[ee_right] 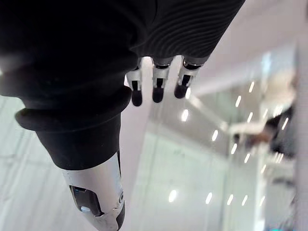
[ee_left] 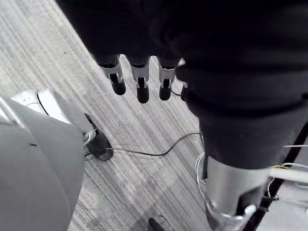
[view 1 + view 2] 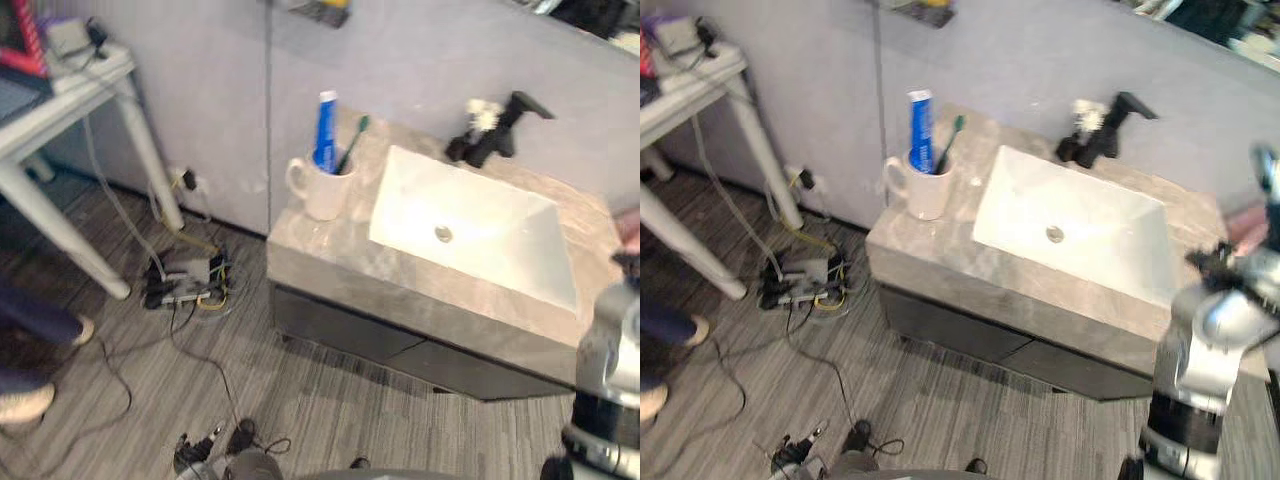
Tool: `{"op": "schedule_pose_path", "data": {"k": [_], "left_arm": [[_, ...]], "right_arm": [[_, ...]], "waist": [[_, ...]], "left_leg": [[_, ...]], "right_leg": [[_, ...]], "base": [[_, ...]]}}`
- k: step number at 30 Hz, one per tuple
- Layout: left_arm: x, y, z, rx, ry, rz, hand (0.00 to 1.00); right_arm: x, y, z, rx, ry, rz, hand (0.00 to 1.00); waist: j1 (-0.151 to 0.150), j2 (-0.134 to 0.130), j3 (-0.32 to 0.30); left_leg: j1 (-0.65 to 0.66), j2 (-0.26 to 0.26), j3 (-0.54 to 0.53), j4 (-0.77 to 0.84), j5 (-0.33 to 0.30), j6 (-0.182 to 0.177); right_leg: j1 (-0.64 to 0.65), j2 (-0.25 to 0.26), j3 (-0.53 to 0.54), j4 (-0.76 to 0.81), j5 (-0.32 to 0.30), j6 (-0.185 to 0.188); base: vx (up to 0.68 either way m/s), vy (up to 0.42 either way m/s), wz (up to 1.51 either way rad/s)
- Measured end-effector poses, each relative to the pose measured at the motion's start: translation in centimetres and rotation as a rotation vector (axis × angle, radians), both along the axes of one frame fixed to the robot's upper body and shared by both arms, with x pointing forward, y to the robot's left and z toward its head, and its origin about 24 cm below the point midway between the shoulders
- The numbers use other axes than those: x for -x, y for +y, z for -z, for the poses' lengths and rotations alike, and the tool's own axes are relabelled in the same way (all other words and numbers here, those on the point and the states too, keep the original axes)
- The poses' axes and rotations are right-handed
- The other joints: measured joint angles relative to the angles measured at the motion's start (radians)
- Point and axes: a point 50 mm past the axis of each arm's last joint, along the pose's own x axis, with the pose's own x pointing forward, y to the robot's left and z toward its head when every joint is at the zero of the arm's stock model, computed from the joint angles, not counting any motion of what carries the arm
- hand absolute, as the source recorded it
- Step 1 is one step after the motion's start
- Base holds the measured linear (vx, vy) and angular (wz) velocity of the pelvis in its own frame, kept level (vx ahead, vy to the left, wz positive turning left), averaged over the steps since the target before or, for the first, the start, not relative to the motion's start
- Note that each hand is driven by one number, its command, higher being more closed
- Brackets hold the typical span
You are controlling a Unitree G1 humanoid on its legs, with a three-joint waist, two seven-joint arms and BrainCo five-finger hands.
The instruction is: Organize washtable
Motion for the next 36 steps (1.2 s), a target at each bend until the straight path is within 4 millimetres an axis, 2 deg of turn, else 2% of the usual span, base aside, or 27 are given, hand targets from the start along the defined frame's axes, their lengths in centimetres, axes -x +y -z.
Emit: {"op": "schedule_pose_path", "data": {"k": [1, 3, 5, 6, 7, 9, 10, 12, 13, 14, 18, 21, 23, 24, 25, 27, 28, 29, 30, 31, 32, 33, 34, 36], "left_arm": [[0.4, -0.1, 0.1, 0.011, 0.007, -0.010, 0.00], [1.5, -0.8, 0.6, 0.042, 0.035, -0.041, 0.00], [1.7, -1.1, 0.6, 0.052, 0.036, -0.042, 0.00], [1.7, -1.4, 0.7, 0.061, 0.031, -0.040, 0.00], [1.7, -1.5, 0.7, 0.066, 0.026, -0.035, 0.00], [1.2, -2.0, 0.7, 0.094, -0.008, -0.019, 0.00], [1.1, -2.0, 0.7, 0.098, -0.014, -0.018, 0.00], [0.6, -2.4, 0.7, 0.114, -0.029, -0.014, 0.00], [0.4, -2.5, 0.7, 0.119, -0.034, -0.015, 0.00], [0.3, -2.6, 0.8, 0.130, -0.034, -0.026, 0.00], [-0.1, -3.0, 0.7, 0.141, -0.055, -0.043, 0.00], [-1.5, -2.4, -0.1, 0.113, -0.134, -0.074, 0.00], [-3.0, -0.8, -1.6, 0.060, -0.245, -0.144, 0.00], [-3.7, 0.2, -2.7, 0.016, -0.307, -0.180, 1.00], [-4.2, 1.0, -3.5, -0.017, -0.352, -0.208, 1.00], [-5.9, 3.9, -7.7, -0.166, -0.544, -0.270, 1.00], [-6.3, 4.6, -9.0, -0.212, -0.587, -0.273, 1.00], [-7.2, 5.6, -12.3, -0.343, -0.682, -0.238, 1.00], [-7.5, 5.8, -13.7, -0.399, -0.717, -0.217, 1.00], [-8.3, 5.9, -16.6, -0.492, -0.801, -0.188, 1.00], [-8.6, 5.7, -18.1, -0.538, -0.848, -0.173, 1.00], [-9.3, 4.9, -21.4, -0.640, -0.950, -0.126, 1.00], [-9.5, 4.4, -22.6, -0.672, -0.995, -0.103, 1.00], [-10.8, 1.0, -26.6, -0.730, -1.189, 0.034, 1.00]], "right_arm": [[0.6, -0.2, 1.4, -0.022, 0.066, 0.031, 0.00], [2.7, -0.8, 7.8, -0.147, 0.358, 0.110, 0.00], [4.5, -0.4, 12.9, -0.235, 0.602, 0.115, 0.00], [5.8, 0.3, 16.7, -0.298, 0.780, 0.089, 0.00], [6.5, 0.9, 18.7, -0.338, 0.871, 0.069, 0.00], [9.6, 3.6, 25.2, -0.505, 1.188, 0.007, 0.00], [10.4, 4.3, 26.6, -0.543, 1.254, -0.004, 0.00], [13.5, 7.3, 30.9, -0.732, 1.463, -0.018, 0.00], [14.3, 8.0, 31.7, -0.793, 1.500, -0.016, 0.00], [16.2, 9.0, 33.0, -0.919, 1.554, -0.002, 0.00], [19.1, 10.5, 34.4, -1.123, 1.593, 0.032, 0.00], [19.0, 11.0, 34.5, -1.139, 1.589, -0.001, 0.00], [18.2, 11.1, 34.5, -1.123, 1.584, -0.029, 0.00], [17.9, 11.2, 34.5, -1.102, 1.592, -0.048, 0.00], [17.5, 11.3, 34.4, -1.084, 1.595, -0.066, 0.00], [15.9, 11.7, 34.2, -0.995, 1.611, -0.159, 0.00], [15.6, 11.9, 34.2, -0.968, 1.621, -0.183, 0.00], [14.4, 12.4, 34.1, -0.899, 1.644, -0.246, 0.00], [14.1, 12.7, 34.1, -0.875, 1.654, -0.274, 0.00], [13.2, 13.2, 34.0, -0.823, 1.667, -0.325, 0.00], [13.1, 13.3, 34.0, -0.809, 1.670, -0.336, 0.00], [12.5, 13.5, 33.9, -0.784, 1.670, -0.358, 0.00], [12.2, 13.7, 33.9, -0.772, 1.670, -0.372, 0.00], [11.2, 14.5, 33.7, -0.715, 1.673, -0.437, 0.00]], "waist": [[-0.002, 0.010, -0.005], [-0.029, 0.047, -0.026], [-0.037, 0.068, -0.031], [-0.053, 0.071, -0.030], [-0.054, 0.077, -0.031], [-0.055, 0.088, -0.032], [-0.055, 0.089, -0.031], [-0.052, 0.098, -0.030], [-0.052, 0.099, -0.030], [-0.050, 0.108, -0.026], [-0.051, 0.128, -0.022], [-0.049, 0.130, -0.021], [-0.049, 0.133, -0.018], [-0.049, 0.135, -0.017], [-0.048, 0.133, -0.016], [-0.046, 0.126, -0.015], [-0.044, 0.125, -0.014], [-0.040, 0.125, -0.014], [-0.039, 0.125, -0.014], [-0.028, 0.126, -0.013], [-0.022, 0.126, -0.013], [-0.017, 0.126, -0.013], [-0.017, 0.126, -0.013], [-0.017, 0.126, -0.014]], "left_leg": [[0.009, 0.001, 0.015, 0.001, -0.005, 0.001], [0.049, 0.005, 0.062, 0.006, -0.022, 0.003], [0.077, 0.005, 0.091, 0.010, -0.035, 0.004], [0.085, 0.004, 0.102, 0.023, -0.046, 0.005], [0.091, 0.004, 0.111, 0.029, -0.051, 0.006], [0.101, 0.003, 0.134, 0.034, -0.061, 0.008], [0.102, 0.001, 0.136, 0.034, -0.062, 0.009], [0.107, -0.004, 0.138, 0.030, -0.062, 0.010], [0.108, -0.006, 0.137, 0.029, -0.062, 0.010], [0.112, -0.011, 0.133, 0.028, -0.062, 0.011], [0.132, -0.019, 0.123, 0.021, -0.063, 0.013], [0.135, -0.017, 0.119, 0.017, -0.063, 0.012], [0.143, -0.017, 0.112, 0.012, -0.062, 0.012], [0.146, -0.017, 0.108, 0.010, -0.062, 0.012], [0.149, -0.016, 0.106, 0.009, -0.062, 0.012], [0.150, -0.016, 0.095, 0.007, -0.064, 0.014], [0.149, -0.017, 0.092, 0.007, -0.064, 0.014], [0.144, -0.017, 0.084, 0.007, -0.065, 0.015], [0.141, -0.018, 0.080, 0.007, -0.065, 0.015], [0.137, -0.019, 0.072, 0.007, -0.065, 0.015], [0.137, -0.020, 0.069, 0.007, -0.065, 0.015], [0.137, -0.021, 0.062, 0.008, -0.065, 0.015], [0.138, -0.023, 0.055, 0.008, -0.065, 0.015], [0.140, -0.028, 0.040, 0.012, -0.065, 0.015]], "right_leg": [[0.000, 0.000, 0.011, 0.000, 0.001, -0.001], [0.010, 0.002, 0.055, 0.000, 0.001, -0.001], [0.021, 0.001, 0.082, 0.000, 0.001, 0.000], [0.028, 0.000, 0.094, 0.000, 0.002, 0.000], [0.032, 0.000, 0.101, -0.001, 0.002, 0.001], [0.036, -0.002, 0.123, -0.003, 0.002, -0.001], [0.036, -0.003, 0.126, -0.003, 0.001, -0.002], [0.037, -0.008, 0.128, -0.007, 0.005, 0.001], [0.039, -0.010, 0.127, -0.007, 0.007, 0.000], [0.048, -0.014, 0.125, -0.009, 0.010, 0.005], [0.082, -0.024, 0.101, -0.015, 0.008, 0.012], [0.088, -0.023, 0.089, -0.015, 0.004, 0.013], [0.102, -0.024, 0.077, -0.015, -0.001, 0.013], [0.107, -0.024, 0.071, -0.014, -0.005, 0.014], [0.111, -0.024, 0.068, -0.013, -0.007, 0.015], [0.118, -0.026, 0.053, -0.005, -0.018, 0.017], [0.118, -0.027, 0.048, 0.000, -0.022, 0.018], [0.118, -0.028, 0.041, 0.003, -0.026, 0.018], [0.118, -0.029, 0.036, 0.003, -0.027, 0.019], [0.120, -0.030, 0.027, 0.003, -0.028, 0.019], [0.122, -0.031, 0.022, 0.004, -0.029, 0.019], [0.130, -0.032, 0.013, 0.004, -0.033, 0.019], [0.135, -0.033, 0.006, 0.005, -0.035, 0.021], [0.148, -0.040, -0.011, 0.016, -0.042, 0.023]], "base": [[0.00, 0.004, -0.65], [0.01, 0.000, -0.60], [0.00, 0.005, -0.43], [-0.01, 0.008, -0.32], [-0.02, 0.011, -0.35], [-0.05, 0.006, -0.29], [-0.04, 0.004, -0.12], [0.00, 0.000, 0.00], [0.01, 0.007, 0.07], [0.01, 0.011, 0.12], [0.02, 0.016, 0.13], [0.02, -0.006, 0.09], [0.02, -0.005, 0.15], [0.02, -0.004, 0.16], [0.02, -0.004, 0.14], [0.02, -0.003, 0.17], [0.02, 0.002, 0.21], [0.03, 0.002, 0.18], [0.04, 0.002, 0.21], [0.03, 0.001, 0.17], [0.04, 0.003, 0.23], [0.04, 0.001, 0.21], [0.05, 0.002, 0.30], [0.03, 0.015, 0.27]]}}
